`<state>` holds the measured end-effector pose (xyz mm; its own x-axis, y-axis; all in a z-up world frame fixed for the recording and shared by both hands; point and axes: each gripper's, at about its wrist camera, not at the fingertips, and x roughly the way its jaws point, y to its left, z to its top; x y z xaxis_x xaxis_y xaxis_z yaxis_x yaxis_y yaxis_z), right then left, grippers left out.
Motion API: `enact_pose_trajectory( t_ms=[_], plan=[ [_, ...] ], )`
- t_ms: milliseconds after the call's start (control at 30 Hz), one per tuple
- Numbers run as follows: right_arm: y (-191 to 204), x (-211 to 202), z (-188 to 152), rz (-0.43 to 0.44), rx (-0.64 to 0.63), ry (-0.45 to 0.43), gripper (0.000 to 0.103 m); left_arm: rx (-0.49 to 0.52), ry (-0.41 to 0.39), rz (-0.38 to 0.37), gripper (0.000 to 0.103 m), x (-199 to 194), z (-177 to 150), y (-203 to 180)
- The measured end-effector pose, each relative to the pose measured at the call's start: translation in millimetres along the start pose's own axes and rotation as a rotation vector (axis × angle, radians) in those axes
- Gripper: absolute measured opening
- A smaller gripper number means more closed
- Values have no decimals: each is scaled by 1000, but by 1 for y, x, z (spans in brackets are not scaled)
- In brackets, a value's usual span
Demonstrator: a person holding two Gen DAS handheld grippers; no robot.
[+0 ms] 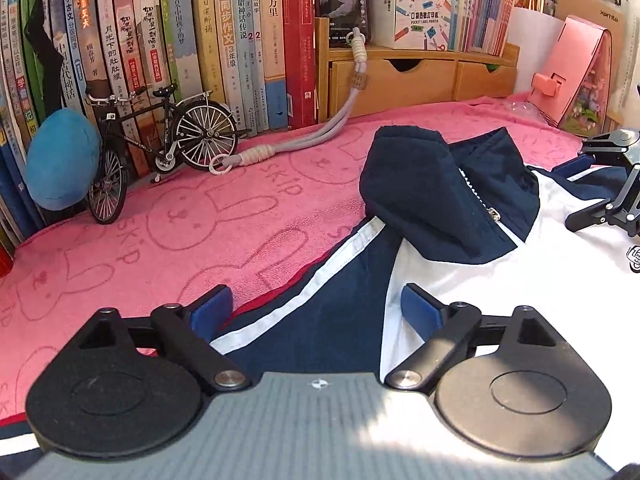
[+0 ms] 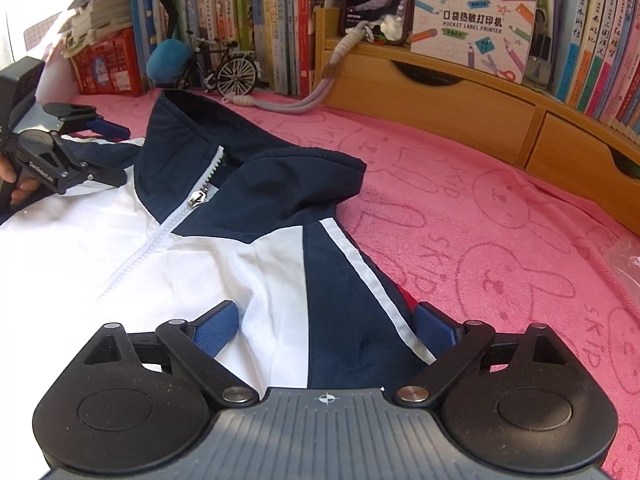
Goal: Fold clothes
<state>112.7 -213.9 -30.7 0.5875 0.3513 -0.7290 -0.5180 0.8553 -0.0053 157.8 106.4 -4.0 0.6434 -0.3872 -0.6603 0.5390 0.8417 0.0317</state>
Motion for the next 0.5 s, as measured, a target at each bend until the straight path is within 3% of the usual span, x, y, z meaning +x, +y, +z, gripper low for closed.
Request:
enact_pose_trajectory(
  t_ms=[67, 133, 200, 233, 267, 333, 367, 400, 433, 467, 500],
  plan=[
    [3, -3, 0, 9, -17, -6, 75, 23, -26, 5, 50, -8, -4, -10],
    [4, -4, 1, 5, -29, -8, 71, 55, -43, 4, 33, -12, -7, -17],
    [1, -1, 5, -11, -43, -15, 75, 36, -47, 4, 40, -7, -4, -14],
    [-3, 4, 9, -26, -7, -8, 86, 21, -48, 5, 57, -4, -3, -12],
    [-9, 11, 13, -43, 34, 1, 89, -21, -27, 6, 80, 1, 0, -8],
    [-12, 20, 17, -40, 86, 1, 90, -65, -14, 13, 82, 6, 3, -5],
    [-7, 21, 18, -41, 71, -5, 86, -36, -19, 21, 68, 3, 2, -13],
    [-1, 18, 17, -37, 55, -14, 68, -1, -28, 23, 50, -1, 0, -22],
    [6, 15, 16, -32, 39, -23, 52, 34, -37, 25, 24, -5, -2, -31],
    [15, 11, 14, -50, 15, -23, 44, 83, -42, 38, 8, -9, -5, -42],
    [25, 8, 13, -70, -11, -21, 27, 138, -46, 56, 5, -13, -9, -55]
  ],
)
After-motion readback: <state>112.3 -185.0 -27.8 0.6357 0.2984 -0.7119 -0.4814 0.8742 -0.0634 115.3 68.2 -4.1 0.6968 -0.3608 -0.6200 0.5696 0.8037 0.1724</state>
